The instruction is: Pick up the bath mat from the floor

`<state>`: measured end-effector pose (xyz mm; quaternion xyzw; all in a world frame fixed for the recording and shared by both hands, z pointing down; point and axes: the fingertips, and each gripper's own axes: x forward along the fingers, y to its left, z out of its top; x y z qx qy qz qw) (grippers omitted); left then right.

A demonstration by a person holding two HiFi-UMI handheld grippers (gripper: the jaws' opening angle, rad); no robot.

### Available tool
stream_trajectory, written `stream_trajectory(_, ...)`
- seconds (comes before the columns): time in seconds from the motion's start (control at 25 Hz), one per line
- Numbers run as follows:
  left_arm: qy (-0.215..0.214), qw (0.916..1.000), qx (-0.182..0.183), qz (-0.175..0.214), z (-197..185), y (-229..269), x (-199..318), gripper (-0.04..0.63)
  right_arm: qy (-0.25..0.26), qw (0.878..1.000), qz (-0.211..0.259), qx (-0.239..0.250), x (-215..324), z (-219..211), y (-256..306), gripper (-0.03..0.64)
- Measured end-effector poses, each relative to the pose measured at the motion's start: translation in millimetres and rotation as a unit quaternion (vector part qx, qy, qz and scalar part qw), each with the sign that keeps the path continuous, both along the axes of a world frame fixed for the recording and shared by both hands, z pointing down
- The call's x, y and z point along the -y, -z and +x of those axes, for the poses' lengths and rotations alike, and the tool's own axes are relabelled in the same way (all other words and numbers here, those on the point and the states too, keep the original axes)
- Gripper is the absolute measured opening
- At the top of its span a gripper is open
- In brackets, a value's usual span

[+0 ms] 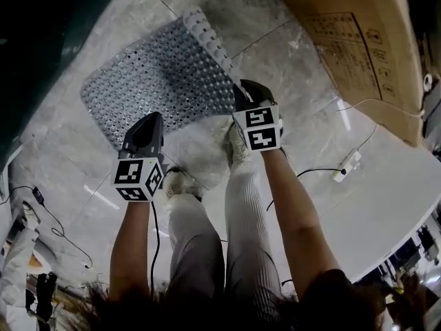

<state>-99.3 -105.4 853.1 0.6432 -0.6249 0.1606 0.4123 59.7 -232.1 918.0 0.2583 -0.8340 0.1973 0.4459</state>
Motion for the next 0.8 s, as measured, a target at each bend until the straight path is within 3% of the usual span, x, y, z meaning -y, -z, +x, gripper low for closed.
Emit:
stream_trajectory(0.44, 0.019, 0.9996, 0.005, 0.021, -11, 123, -6, 0.006, 0.052, 0.998, -0.019, 0.029, -48, -60, 127, 0.015)
stream_trajectory(0.8, 0.086, 0.9943, 0.037, 0.051, -56, 227, -3, 0.006, 0.066, 0.996, -0.026, 0.056, -56, -89, 235, 0.014)
